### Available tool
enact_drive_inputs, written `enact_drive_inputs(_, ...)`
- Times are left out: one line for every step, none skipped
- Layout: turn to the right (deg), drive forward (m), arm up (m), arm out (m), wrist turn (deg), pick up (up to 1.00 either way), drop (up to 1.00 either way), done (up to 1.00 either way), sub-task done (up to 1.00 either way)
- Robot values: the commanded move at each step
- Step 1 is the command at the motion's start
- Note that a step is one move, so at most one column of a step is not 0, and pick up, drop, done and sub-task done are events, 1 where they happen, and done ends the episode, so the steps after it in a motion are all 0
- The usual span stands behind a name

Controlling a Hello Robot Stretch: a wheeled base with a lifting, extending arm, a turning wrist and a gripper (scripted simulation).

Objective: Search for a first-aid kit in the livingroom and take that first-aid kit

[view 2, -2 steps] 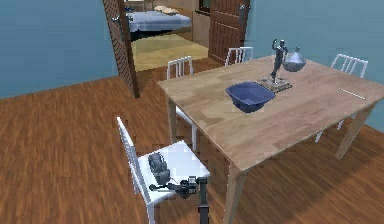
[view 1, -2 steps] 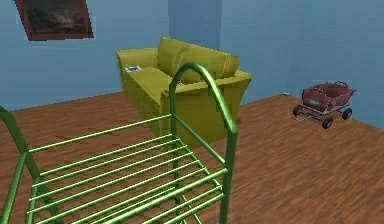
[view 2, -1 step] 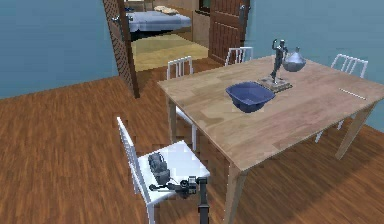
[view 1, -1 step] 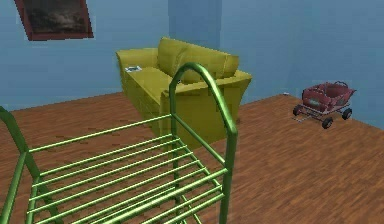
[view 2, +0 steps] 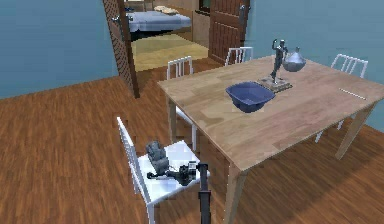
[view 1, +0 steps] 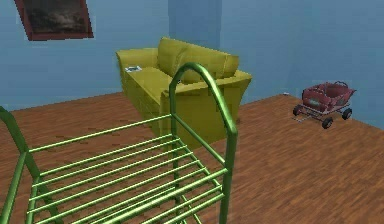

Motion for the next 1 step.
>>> enact_drive_inputs(0.0, 0.00, 0.00, 0.00, 0.0, 0.00, 0.00, 1.00, 0.00)
